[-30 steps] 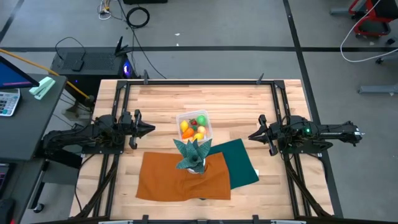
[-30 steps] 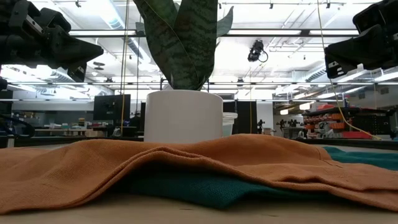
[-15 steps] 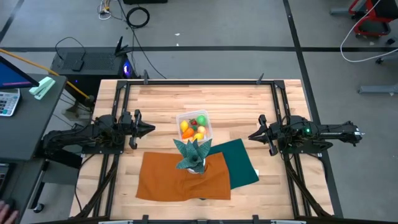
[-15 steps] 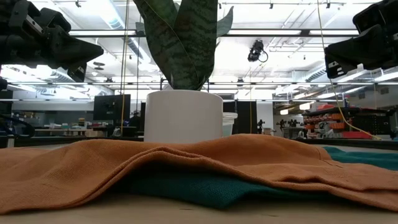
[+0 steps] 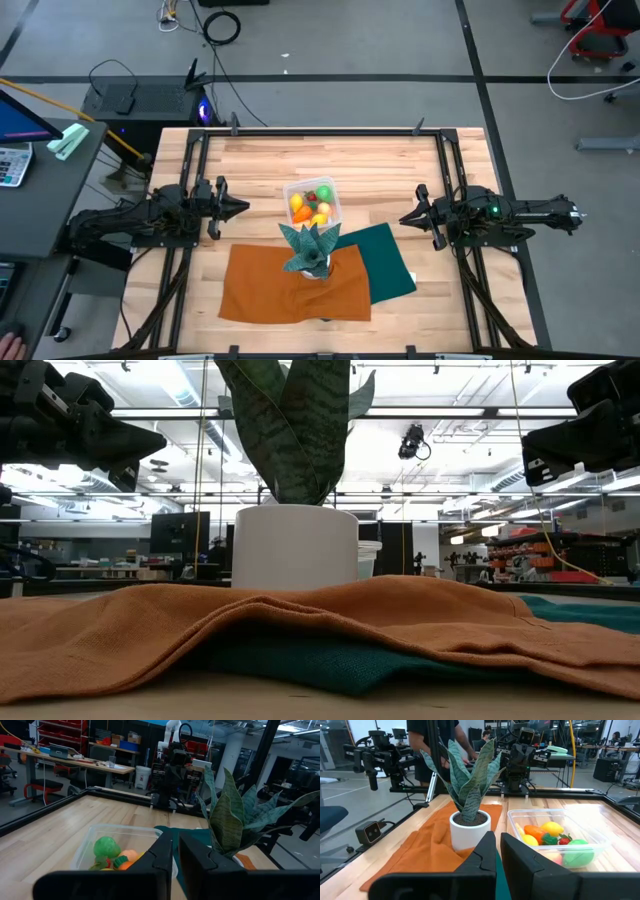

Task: Pick and placing Produce into tupperware
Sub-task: Return to Home Position

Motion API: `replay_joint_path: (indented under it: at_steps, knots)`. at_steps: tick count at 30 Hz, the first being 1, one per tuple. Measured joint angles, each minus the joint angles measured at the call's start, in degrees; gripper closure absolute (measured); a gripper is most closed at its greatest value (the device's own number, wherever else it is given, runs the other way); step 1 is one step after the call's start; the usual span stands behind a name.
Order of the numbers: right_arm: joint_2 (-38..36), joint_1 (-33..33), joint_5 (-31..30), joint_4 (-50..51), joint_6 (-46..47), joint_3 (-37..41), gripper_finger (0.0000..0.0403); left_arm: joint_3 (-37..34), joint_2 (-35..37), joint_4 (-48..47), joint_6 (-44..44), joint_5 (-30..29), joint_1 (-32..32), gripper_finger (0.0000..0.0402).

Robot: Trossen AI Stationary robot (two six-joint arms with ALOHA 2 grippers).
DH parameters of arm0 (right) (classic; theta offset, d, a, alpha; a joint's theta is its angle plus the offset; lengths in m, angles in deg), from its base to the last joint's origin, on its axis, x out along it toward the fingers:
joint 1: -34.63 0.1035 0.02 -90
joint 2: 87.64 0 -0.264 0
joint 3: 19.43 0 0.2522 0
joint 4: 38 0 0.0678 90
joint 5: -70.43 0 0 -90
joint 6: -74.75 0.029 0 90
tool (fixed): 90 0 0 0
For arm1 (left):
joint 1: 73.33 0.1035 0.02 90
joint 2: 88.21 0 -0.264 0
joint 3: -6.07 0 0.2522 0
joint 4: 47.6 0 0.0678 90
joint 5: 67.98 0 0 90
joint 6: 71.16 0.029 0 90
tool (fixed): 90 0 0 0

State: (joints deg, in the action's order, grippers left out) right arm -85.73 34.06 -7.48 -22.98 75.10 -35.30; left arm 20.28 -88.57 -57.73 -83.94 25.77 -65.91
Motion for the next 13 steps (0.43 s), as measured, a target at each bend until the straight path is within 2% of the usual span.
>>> replay_joint_path:
  at_steps: [13]
  knots:
    - [0.01,0.01,0.01,0.0,-0.01,0.0,0.0403,0.0,0.0,0.0,0.0,-0.01,0.0,0.0373]
